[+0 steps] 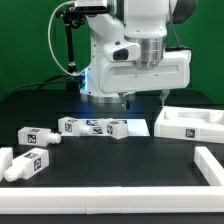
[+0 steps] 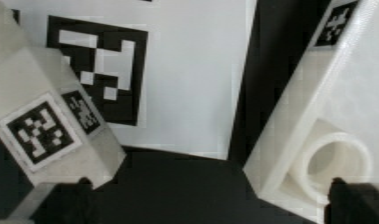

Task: Assemble one leg

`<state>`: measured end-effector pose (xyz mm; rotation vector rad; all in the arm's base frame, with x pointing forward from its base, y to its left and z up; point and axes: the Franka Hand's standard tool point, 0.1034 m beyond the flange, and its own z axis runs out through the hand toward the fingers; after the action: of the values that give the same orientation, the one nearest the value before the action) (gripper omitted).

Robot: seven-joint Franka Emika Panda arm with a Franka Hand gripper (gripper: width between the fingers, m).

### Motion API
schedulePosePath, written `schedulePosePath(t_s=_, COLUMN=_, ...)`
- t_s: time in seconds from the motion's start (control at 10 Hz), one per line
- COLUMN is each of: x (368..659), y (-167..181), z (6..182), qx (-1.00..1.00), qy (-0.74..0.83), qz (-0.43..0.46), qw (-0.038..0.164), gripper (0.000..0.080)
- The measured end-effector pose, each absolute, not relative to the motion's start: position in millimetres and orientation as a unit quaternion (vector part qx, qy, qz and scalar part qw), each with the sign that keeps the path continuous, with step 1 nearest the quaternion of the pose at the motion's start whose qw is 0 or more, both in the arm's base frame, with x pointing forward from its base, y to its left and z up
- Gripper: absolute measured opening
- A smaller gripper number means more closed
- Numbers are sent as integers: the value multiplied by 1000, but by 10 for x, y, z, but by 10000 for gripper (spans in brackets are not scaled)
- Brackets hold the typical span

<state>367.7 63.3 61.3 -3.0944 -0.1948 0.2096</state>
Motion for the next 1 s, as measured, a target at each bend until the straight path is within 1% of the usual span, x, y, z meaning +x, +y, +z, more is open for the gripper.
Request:
schedulePosePath(t_s=0.1, x=3668, y=636, z=609, qx=-996, qy=-62, qz=68, qw=17, gripper=649)
schedulePosePath(t_s=0.3, x=3443, y=796, z=514, qx=-995, qy=44, qz=89, qw=14, gripper=649)
schedulePosePath(t_s=0.4, x=3385, y=950, z=441, qx=-992, qy=77, qz=96, qw=13, gripper=649)
schedulePosePath(t_s=0.6, x=3347, y=1170, z=209, qx=-989, qy=110, qz=99, qw=11, gripper=649)
schedulePosePath(t_s=0.8, x=3365, y=1215, z=137, qx=-989, qy=110, qz=96, qw=10, gripper=649)
schedulePosePath(t_s=1.0, x=3301, y=1204, z=96, qx=-989, qy=106, qz=99, qw=7, gripper=649)
